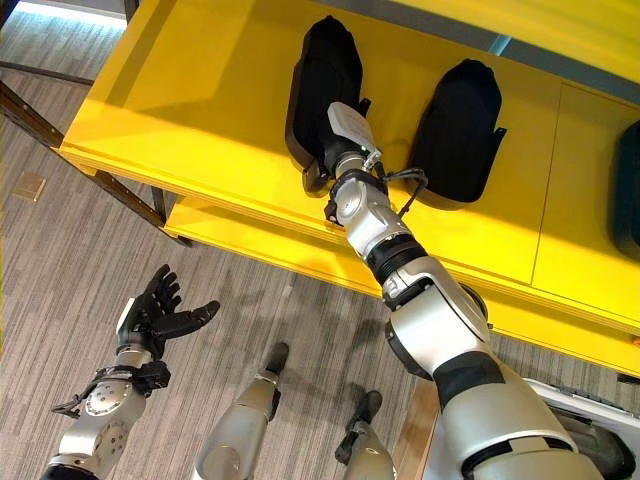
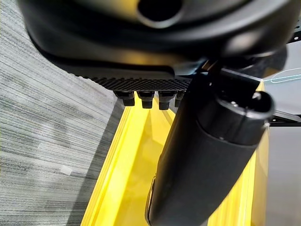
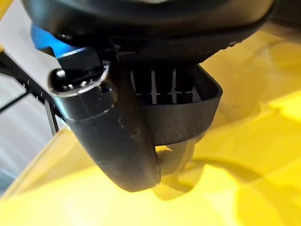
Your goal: Move parts from the plastic box to the shelf.
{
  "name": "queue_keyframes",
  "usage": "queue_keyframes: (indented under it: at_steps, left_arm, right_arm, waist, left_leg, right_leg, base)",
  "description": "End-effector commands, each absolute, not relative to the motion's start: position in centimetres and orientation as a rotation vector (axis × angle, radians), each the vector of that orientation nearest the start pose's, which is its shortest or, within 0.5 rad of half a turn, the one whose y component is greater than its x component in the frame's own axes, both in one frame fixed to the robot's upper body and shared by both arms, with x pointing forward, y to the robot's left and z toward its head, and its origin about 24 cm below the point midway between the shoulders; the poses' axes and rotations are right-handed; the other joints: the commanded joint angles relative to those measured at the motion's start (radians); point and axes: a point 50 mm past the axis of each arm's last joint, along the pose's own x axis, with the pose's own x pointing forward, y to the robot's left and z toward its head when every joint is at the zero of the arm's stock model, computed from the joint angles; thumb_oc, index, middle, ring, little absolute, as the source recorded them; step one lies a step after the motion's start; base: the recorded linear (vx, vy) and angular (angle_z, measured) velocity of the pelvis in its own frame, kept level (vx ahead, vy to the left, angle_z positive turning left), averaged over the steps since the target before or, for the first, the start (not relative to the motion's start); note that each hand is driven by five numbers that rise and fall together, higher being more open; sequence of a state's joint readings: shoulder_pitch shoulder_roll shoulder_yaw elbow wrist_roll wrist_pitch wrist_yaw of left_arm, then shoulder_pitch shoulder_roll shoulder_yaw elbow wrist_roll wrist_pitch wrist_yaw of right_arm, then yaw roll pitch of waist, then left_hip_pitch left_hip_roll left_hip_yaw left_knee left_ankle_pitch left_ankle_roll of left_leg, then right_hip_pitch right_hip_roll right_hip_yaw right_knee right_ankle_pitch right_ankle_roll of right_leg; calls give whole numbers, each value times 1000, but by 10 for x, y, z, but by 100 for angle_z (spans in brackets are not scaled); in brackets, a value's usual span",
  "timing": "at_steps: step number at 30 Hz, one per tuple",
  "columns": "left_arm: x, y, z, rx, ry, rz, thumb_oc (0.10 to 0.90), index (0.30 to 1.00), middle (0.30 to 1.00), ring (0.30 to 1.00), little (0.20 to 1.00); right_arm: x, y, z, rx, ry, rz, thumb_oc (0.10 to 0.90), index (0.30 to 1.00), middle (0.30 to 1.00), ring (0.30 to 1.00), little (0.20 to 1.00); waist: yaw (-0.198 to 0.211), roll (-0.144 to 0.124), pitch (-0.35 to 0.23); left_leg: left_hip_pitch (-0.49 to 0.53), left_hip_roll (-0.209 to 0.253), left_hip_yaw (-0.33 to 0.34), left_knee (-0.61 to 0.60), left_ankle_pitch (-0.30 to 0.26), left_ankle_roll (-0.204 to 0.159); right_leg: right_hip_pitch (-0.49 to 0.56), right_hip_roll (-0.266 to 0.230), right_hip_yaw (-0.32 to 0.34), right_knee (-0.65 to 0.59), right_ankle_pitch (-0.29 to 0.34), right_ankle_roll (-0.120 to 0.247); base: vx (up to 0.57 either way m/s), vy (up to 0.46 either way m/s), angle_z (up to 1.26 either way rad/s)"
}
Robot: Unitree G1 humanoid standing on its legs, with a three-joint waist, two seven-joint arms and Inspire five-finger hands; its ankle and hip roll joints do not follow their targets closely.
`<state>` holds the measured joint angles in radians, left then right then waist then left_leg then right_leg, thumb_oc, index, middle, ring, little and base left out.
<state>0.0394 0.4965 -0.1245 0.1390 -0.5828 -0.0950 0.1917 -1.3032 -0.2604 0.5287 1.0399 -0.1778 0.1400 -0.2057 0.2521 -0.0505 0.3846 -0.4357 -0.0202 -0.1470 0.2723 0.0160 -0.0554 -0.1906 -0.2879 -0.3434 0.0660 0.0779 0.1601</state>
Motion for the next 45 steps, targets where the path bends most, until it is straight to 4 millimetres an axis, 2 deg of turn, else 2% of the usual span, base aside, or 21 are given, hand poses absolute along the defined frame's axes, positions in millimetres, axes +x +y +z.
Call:
queue_keyframes:
  at_steps: [1, 13, 17, 29, 34, 45]
  left_arm:
    - [247, 238, 68, -11, -90, 107, 900, 1000, 1000, 1000, 1000]
    - [249, 237, 67, -9, -82, 109, 900, 1000, 1000, 1000, 1000]
    - [249, 237, 66, -8, -81, 116, 900, 1000, 1000, 1000, 1000]
    - [250, 241, 64, -12, -70, 145, 900, 1000, 1000, 1000, 1000]
    - [250, 241, 62, -20, -61, 151, 900, 1000, 1000, 1000, 1000]
    - [249, 242, 58, -20, -43, 156, 900, 1000, 1000, 1000, 1000]
  right_arm:
    - [422, -70, 246, -897, -302, 47, 900, 1000, 1000, 1000, 1000]
    - [419, -63, 250, -854, -334, 67, 900, 1000, 1000, 1000, 1000]
    - [414, -53, 259, -804, -389, 92, 900, 1000, 1000, 1000, 1000]
    - [396, -33, 283, -796, -561, 153, 900, 1000, 1000, 1000, 1000]
    - [383, -33, 301, -822, -679, 146, 900, 1000, 1000, 1000, 1000]
    - [383, -44, 300, -849, -686, 123, 900, 1000, 1000, 1000, 1000]
  waist:
    - [35, 4, -39]
    - [31, 3, -48]
    - [28, 1, -52]
    - [11, -12, -62]
    - [-9, -24, -72]
    - [-25, -28, -87]
  left_leg:
    - [-30, 33, 23, 44, -78, 9]
    - [-23, 35, 26, 38, -78, 9]
    - [-21, 33, 29, 39, -79, 9]
    - [-14, 39, 34, 37, -81, 8]
    - [-10, 42, 38, 37, -85, 9]
    - [-2, 48, 47, 31, -80, 9]
  right_leg:
    - [5, -56, 26, 16, 52, 22]
    - [10, -57, 24, 13, 52, 23]
    - [10, -56, 27, 17, 51, 23]
    - [11, -56, 30, 21, 51, 23]
    - [7, -55, 40, 24, 49, 20]
    - [3, -56, 44, 26, 45, 19]
  base:
    - [0, 0, 0]
    - [0, 0, 0]
    - [0, 0, 0]
    - [0, 0, 0]
    - [0, 0, 0]
    - [0, 0, 0]
